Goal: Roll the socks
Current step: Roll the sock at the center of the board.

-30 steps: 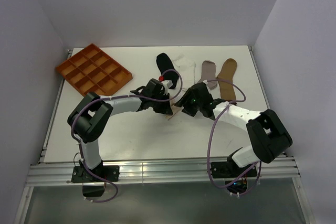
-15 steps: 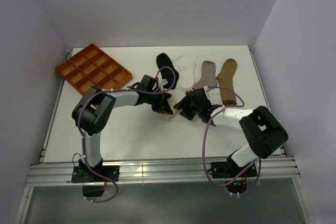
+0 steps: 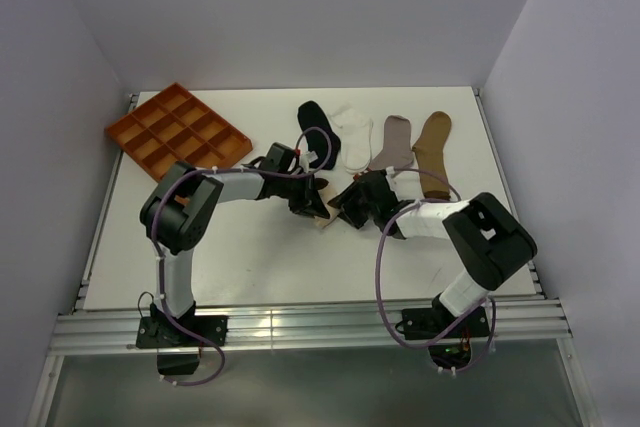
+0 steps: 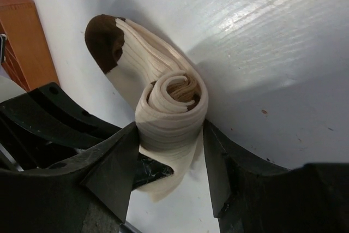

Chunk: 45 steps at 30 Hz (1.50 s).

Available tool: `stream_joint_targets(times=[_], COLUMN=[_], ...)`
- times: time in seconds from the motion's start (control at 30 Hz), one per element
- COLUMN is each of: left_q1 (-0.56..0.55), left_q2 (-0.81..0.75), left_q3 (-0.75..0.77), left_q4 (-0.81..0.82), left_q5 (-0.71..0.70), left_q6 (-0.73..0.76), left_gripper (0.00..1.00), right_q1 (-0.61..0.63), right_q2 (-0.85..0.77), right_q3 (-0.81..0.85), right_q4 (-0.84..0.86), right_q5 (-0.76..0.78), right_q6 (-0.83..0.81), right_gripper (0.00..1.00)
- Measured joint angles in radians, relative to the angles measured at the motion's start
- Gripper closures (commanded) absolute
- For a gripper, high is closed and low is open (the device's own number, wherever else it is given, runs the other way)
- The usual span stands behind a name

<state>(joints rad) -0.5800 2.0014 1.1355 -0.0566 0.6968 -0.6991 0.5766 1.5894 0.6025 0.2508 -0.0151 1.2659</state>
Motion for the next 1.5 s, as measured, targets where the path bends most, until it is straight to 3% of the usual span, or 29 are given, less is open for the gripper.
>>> stream_joint_targets(times=[0.17, 0.27, 0.3, 0.37, 0.57, 0.77, 0.97, 1.13, 1.27, 1.5], left_q1=[0.012, 0.025, 0.029, 0.035, 0.037, -0.025, -0.202, -0.380, -0.455, -0.478], left_q2=[0.001, -0.005, -0.010, -0.028, -0.123, -0.342, -0.519, -0.546, -0.517, -0.406], left_q3=[-0.039, -0.086, -0.105, -0.149, -0.278, -0.375, -0.383, -0.382, -0.379, -0.370], left_q4=[0.071, 0.151, 0.178, 0.236, 0.329, 0.181, 0.081, 0.111, 0.176, 0.284], left_q5=[0.026, 0.041, 0.041, 0.036, -0.069, -0.360, -0.770, -1.057, -1.190, -1.305], left_q6=[-0.050, -0.095, -0.111, -0.143, -0.203, -0.171, -0.081, 0.044, 0.149, 0.295], left_gripper=[0.99, 0.99, 0.99, 0.94, 0.66, 0.50, 0.45, 0.41, 0.39, 0.38], right_q1=[0.008, 0.009, 0.009, 0.009, 0.022, 0.040, 0.040, 0.039, 0.039, 0.038], right_q2=[0.061, 0.110, 0.125, 0.142, 0.201, 0.241, 0.254, 0.263, 0.264, 0.264], right_q3=[0.074, 0.153, 0.182, 0.222, 0.371, 0.459, 0.492, 0.508, 0.509, 0.509], right_q4=[-0.039, -0.113, -0.139, -0.187, -0.365, -0.462, -0.503, -0.520, -0.521, -0.520], right_q5=[-0.003, -0.017, -0.026, -0.040, -0.081, -0.092, -0.097, -0.106, -0.114, -0.123], right_q6=[-0.026, -0.075, -0.092, -0.124, -0.229, -0.290, -0.317, -0.333, -0.334, -0.336], right_gripper=[0.58, 0.77, 0.91, 0.99, 1.00, 1.00, 1.00, 1.00, 1.00, 1.00])
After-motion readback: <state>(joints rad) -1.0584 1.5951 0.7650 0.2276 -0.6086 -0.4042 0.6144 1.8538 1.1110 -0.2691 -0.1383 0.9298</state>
